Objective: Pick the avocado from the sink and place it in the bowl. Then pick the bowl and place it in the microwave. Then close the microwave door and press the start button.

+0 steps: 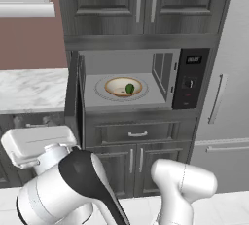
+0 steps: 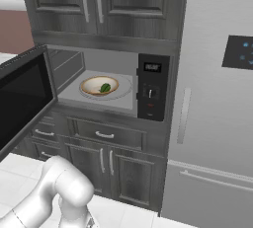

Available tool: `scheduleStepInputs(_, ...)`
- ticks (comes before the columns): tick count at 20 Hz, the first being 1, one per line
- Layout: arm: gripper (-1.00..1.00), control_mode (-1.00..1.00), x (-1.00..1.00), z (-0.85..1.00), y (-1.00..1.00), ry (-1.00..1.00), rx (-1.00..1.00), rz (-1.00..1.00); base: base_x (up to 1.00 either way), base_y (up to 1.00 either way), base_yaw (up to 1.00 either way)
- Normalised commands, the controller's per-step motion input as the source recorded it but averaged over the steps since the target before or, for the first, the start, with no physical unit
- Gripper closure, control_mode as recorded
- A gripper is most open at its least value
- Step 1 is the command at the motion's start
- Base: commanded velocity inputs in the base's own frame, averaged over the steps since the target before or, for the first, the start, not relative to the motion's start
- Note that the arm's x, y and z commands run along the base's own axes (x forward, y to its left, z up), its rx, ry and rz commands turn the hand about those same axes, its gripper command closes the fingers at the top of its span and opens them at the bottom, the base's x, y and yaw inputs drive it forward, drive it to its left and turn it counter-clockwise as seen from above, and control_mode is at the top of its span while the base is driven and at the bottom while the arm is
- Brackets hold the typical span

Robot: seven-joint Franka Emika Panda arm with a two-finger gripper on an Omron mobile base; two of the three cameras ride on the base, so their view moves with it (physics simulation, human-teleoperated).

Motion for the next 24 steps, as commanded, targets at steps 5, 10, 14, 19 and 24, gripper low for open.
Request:
scheduleStepInputs(5, -1.0, -1.0, -0.15, -0.01, 0.74, 0.25, -0.38, -0.15, 0.0, 0.0, 0.0)
scheduleStepInputs(10, -1.0, -1.0, -0.08, 0.0, 0.72, 0.26, -0.56, -0.21, 0.0, 0.0, 0.0)
scheduleStepInputs(14, -1.0, -1.0, -0.03, -0.11, 0.17, 0.2, -0.64, -0.28, 0.0, 0.0, 0.0)
scheduleStepInputs(19, -1.0, -1.0, -0.42, -0.25, -0.03, 0.02, -0.61, -0.39, 0.0, 0.0, 0.0)
scheduleStepInputs(24, -1.0, -1.0, -0.16, -0.47, -0.02, 0.08, -0.67, -0.56, 0.0, 0.0, 0.0)
